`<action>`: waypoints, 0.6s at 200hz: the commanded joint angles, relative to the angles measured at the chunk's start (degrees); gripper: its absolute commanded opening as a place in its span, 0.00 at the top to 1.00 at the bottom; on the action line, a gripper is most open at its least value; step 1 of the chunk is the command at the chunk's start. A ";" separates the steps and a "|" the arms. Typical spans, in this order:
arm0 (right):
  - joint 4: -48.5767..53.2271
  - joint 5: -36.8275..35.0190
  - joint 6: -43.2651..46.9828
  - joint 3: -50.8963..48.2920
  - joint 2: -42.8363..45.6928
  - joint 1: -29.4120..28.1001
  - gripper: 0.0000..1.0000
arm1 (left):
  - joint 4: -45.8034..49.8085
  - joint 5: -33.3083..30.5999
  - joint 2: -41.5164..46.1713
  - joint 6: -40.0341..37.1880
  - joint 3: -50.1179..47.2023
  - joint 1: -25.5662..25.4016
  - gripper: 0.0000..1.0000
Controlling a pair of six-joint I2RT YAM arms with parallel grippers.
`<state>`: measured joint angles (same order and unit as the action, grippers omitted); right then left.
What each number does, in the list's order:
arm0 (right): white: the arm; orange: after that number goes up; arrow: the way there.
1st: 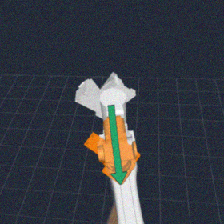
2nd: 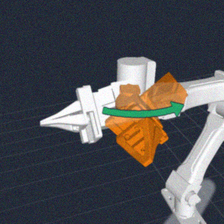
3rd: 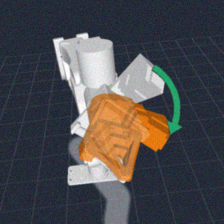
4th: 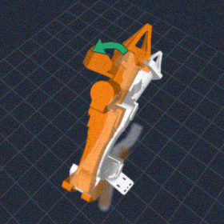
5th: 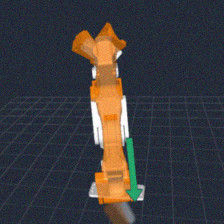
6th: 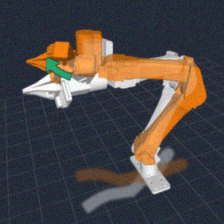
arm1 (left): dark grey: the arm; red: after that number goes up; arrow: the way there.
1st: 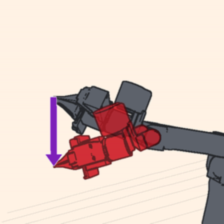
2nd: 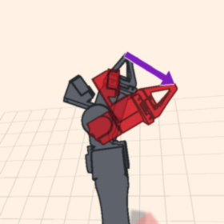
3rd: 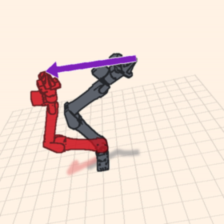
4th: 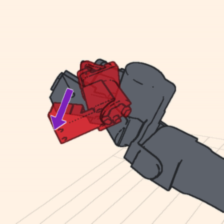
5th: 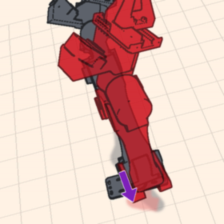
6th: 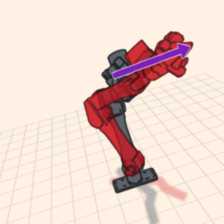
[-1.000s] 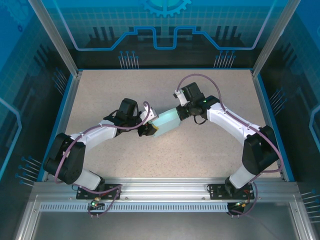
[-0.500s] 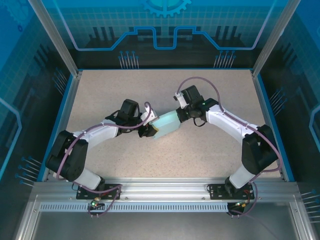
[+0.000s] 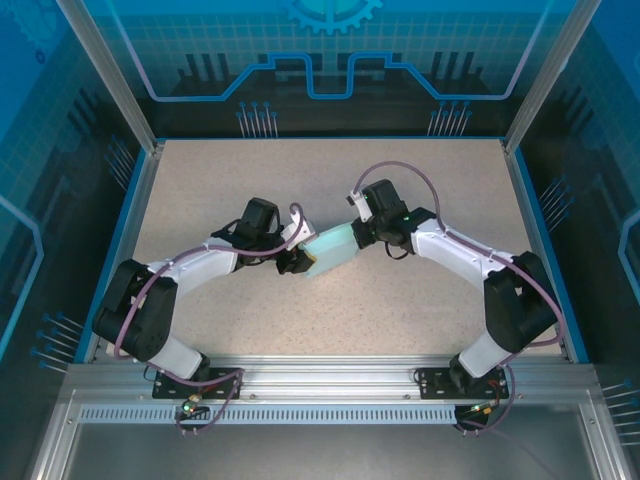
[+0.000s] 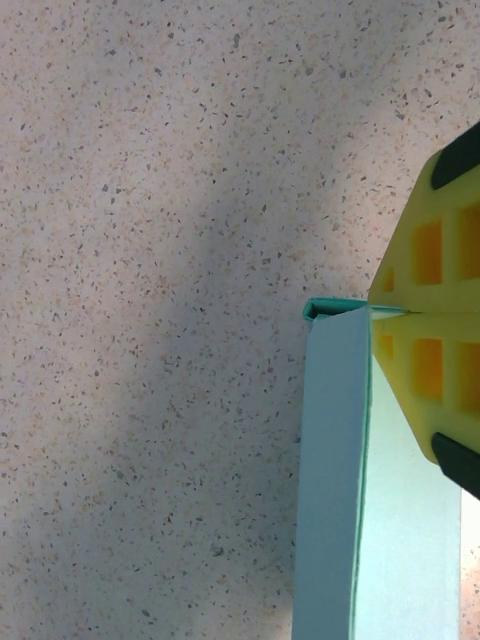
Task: Fold the paper box
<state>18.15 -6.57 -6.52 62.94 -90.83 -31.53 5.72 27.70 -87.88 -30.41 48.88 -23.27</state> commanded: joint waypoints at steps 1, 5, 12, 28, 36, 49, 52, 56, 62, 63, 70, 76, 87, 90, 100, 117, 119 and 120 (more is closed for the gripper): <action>2.87 1.86 -0.98 -3.98 0.37 -1.78 0.97 | -0.42 -4.57 -1.09 -0.48 2.60 0.26 0.72; 2.54 2.25 -1.03 -4.34 0.53 -1.75 0.97 | -0.27 -4.81 -1.17 -0.60 2.73 0.16 0.72; 2.03 3.10 -1.32 -4.77 0.73 -1.73 0.97 | 0.03 -5.12 -1.33 -0.70 2.84 0.09 0.71; 1.37 4.46 -2.03 -5.25 0.91 -1.78 0.97 | 0.53 -5.71 -1.69 -0.78 3.19 -0.05 0.71; 1.21 4.77 -2.30 -5.43 0.87 -1.78 0.96 | 0.61 -6.07 -1.79 -0.85 3.31 -0.18 0.71; 0.61 5.05 -2.79 -6.07 1.09 -1.78 0.96 | 0.80 -6.30 -1.88 -0.97 3.44 -0.21 0.71; 0.31 4.89 -2.90 -6.23 1.16 -1.74 0.96 | 0.83 -6.34 -1.88 -1.01 3.45 -0.33 0.71; 0.03 4.82 -2.96 -6.65 1.18 -1.73 0.96 | 0.94 -6.32 -1.91 -1.01 3.41 -0.37 0.71; -0.49 4.73 -3.10 -7.25 1.26 -1.75 0.96 | 0.88 -6.42 -2.01 -1.05 3.41 -0.37 0.71; -0.57 4.68 -3.08 -7.36 1.31 -1.77 0.96 | 0.92 -6.47 -1.98 -1.09 3.46 -0.33 0.71; -1.28 4.32 -3.04 -8.20 1.27 -1.76 0.96 | 0.97 -6.69 -2.02 -1.14 3.50 -0.42 0.71; -2.01 3.96 -3.06 -9.23 1.32 -1.76 0.96 | 1.13 -6.86 -2.09 -1.14 3.57 -0.46 0.71; -3.95 3.52 -2.90 -11.04 1.35 -1.78 0.96 | 1.30 -7.09 -2.24 -1.23 3.68 -0.54 0.71; -4.51 3.54 -2.95 -11.56 1.41 -1.74 0.96 | 1.42 -7.18 -2.29 -1.23 3.76 -0.55 0.71; -6.67 3.40 -3.14 -13.72 1.48 -1.78 0.96 | 1.64 -7.54 -2.52 -1.36 3.90 -0.63 0.70; -9.18 3.44 -3.31 -15.91 1.53 -2.18 0.96 | 2.13 -8.40 -2.87 -1.58 4.18 -0.68 0.69; -9.36 3.32 -3.34 -16.00 1.53 -2.26 0.96 | 2.18 -8.48 -2.84 -1.58 4.20 -0.67 0.69; -9.41 3.28 -3.37 -16.05 1.53 -2.28 0.96 | 2.19 -8.47 -2.83 -1.58 4.24 -0.70 0.69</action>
<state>3.73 -6.90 -9.06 51.99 -87.37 -31.55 8.38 26.24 -88.75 -31.00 51.11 -23.86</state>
